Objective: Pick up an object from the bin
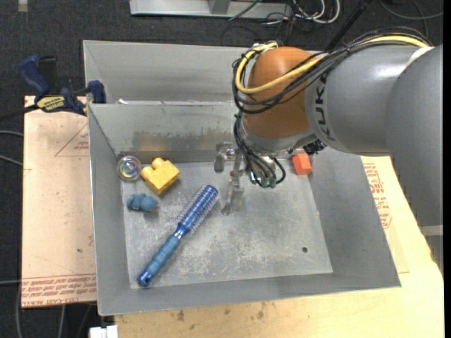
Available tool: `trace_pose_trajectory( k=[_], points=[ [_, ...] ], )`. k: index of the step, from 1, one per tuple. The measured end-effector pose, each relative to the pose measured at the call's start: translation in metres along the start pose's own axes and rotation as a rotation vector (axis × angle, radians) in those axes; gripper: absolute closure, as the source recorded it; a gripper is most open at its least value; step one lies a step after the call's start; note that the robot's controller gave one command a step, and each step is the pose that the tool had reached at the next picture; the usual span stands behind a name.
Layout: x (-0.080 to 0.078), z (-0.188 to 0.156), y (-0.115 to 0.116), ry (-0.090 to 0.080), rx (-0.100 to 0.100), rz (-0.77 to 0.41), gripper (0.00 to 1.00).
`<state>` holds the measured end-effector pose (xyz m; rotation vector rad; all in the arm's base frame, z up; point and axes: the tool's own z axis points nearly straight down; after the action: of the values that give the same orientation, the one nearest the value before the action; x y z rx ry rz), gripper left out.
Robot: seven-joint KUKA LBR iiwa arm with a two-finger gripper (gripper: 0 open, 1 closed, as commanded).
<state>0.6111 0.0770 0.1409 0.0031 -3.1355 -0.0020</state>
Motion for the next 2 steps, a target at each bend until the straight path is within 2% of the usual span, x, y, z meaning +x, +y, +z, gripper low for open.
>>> trace_pose_trajectory(
  k=[1,2],
  points=[
    [0.014,0.073,0.045,-0.004,0.001,-0.506,0.0],
    [0.017,0.04,0.052,-0.011,0.002,-0.677,0.0]
  ],
)
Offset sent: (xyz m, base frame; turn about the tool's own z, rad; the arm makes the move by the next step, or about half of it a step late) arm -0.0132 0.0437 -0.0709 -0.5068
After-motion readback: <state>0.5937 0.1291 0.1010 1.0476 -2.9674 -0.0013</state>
